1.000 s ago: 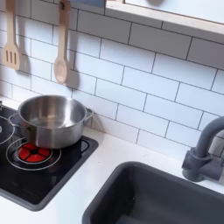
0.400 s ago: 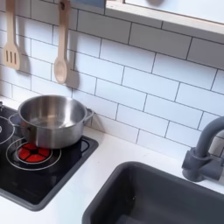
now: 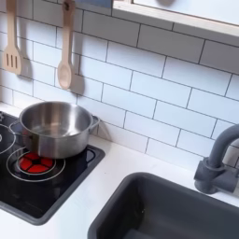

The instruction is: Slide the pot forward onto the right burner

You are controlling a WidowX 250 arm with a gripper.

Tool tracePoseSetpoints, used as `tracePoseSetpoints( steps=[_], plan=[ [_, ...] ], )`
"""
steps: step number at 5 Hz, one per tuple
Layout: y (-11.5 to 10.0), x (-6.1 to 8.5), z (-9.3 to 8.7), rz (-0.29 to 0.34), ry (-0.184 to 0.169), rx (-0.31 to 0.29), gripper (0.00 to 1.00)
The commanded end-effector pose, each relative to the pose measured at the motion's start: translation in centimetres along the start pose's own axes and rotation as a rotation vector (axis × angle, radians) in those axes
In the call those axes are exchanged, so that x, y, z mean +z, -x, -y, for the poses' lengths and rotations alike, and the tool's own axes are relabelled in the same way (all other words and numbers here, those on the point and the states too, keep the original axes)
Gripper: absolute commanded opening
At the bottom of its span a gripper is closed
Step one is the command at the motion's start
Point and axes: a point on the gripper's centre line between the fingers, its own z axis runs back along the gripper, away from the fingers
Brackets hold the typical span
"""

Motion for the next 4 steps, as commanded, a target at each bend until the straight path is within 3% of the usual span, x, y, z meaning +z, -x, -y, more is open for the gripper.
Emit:
tracePoseSetpoints(
  steps=[1,4],
  plan=[
    [-0.02,-0.13,0.2,0.001,0.004,0.004,1.0],
    [0.56,-0.5,0.38,-0.016,0.01,-0.007,1.0]
  ],
)
